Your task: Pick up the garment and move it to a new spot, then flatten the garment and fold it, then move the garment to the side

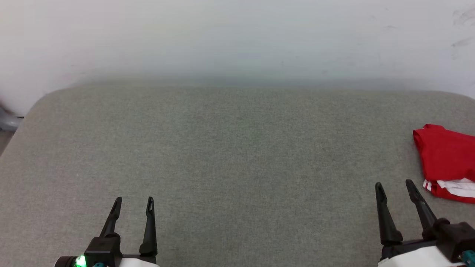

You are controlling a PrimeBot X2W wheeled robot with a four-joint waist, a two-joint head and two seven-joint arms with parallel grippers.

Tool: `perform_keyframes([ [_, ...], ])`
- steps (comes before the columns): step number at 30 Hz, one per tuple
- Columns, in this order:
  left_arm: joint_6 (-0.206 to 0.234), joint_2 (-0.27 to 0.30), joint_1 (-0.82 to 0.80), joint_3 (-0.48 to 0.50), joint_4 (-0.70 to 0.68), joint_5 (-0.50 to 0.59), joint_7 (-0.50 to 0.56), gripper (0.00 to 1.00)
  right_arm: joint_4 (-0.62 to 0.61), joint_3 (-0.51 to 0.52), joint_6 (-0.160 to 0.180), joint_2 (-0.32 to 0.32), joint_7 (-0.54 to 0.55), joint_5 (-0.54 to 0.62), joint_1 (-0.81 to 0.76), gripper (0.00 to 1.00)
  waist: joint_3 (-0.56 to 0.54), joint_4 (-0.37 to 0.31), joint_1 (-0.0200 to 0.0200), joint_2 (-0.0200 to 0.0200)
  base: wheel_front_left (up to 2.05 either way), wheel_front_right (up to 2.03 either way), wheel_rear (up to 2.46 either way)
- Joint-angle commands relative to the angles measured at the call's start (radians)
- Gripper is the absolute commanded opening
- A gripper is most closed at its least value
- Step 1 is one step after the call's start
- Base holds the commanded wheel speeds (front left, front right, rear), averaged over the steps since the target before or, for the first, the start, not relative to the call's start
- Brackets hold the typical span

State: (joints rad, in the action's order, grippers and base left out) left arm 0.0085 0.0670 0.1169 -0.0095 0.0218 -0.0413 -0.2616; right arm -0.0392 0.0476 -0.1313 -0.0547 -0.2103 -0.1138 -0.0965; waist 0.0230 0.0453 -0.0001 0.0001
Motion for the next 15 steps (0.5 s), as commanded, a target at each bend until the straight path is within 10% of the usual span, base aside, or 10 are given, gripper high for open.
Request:
perform_keyframes([
  [1, -0.005, 0.0, 0.008, 0.003, 0.0, -0.005, -0.004, 1.0, -0.009, 0.0, 0.001, 0.006, 0.004, -0.002, -0.018, 1.0, -0.004, -0.002, 0.0001, -0.0001, 0.0, 0.0, 0.0],
  [5, -0.008, -0.001, 0.018, 0.008, 0.002, -0.005, -0.004, 1.0, -0.012, 0.004, 0.001, 0.007, 0.003, -0.018, -0.034, 1.0, -0.009, -0.005, 0.0001, -0.0001, 0.0, 0.0, 0.0],
  [6, -0.008, -0.002, 0.007, 0.006, 0.005, -0.006, 0.0, 0.0, -0.005, 0.003, 0.0, 0.002, 0.005, -0.018, -0.026, 0.0, -0.01, -0.005, 0.0001, -0.0001, 0.0, 0.0, 0.0],
  [15, -0.02, -0.008, -0.014, 0.019, 0.052, -0.147, 0.04, 0.0, 0.037, -0.004, 0.0, -0.005, 0.026, -0.162, -0.016, 0.0, -0.011, -0.007, 0.0001, -0.0001, 0.0, 0.0, 0.0],
])
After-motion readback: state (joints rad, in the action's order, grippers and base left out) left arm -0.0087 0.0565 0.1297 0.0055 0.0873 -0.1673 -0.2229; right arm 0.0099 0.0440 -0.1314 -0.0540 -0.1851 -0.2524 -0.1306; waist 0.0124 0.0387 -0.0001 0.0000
